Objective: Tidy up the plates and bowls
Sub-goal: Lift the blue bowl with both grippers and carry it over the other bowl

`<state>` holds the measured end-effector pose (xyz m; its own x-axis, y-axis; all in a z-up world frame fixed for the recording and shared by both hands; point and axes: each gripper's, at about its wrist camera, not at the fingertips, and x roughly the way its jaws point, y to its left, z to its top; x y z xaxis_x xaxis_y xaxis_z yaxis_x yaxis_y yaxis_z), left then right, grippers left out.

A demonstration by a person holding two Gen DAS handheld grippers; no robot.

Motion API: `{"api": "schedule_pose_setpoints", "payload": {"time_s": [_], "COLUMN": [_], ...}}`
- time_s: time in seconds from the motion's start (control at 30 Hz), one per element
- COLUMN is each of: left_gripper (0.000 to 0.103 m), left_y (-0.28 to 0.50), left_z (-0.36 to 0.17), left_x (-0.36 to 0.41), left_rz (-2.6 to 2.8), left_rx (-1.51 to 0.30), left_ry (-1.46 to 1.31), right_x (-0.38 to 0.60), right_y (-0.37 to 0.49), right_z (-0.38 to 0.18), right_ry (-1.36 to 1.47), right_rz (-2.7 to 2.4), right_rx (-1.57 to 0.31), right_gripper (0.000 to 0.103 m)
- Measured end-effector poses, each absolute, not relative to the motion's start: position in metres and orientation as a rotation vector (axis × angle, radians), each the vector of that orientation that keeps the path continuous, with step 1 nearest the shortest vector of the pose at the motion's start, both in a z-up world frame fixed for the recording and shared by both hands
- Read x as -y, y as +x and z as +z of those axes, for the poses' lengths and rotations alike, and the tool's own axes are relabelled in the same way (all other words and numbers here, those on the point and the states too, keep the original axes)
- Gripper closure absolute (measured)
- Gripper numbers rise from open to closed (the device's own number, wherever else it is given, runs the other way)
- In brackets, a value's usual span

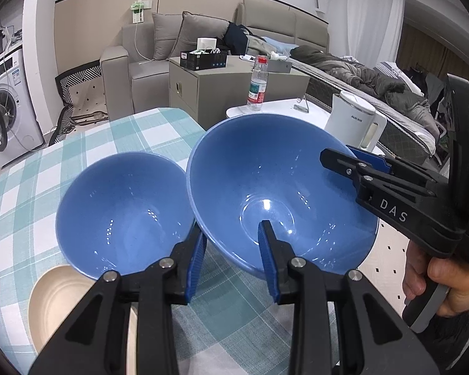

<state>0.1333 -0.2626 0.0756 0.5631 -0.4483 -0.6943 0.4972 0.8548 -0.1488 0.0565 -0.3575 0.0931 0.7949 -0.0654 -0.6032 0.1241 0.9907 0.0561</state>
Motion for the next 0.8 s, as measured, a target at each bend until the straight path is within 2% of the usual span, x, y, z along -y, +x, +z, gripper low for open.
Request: {"api": "schedule_pose_setpoints", "payload": {"time_s": [0.8], "left_gripper": [0.070], "left_y": [0.139], "left_z": [0.097], "left_x": [0.234], "left_rz": [-0.505], "left_rx": [-0.739], "left_ry": [0.057], "right_x": [0.326], "right_y": [0.059], "right_z": [0.117], "right_ry": [0.178], "right_rz": [-0.074], "right_rx": [-0.509], "right_gripper": [0.071]}}
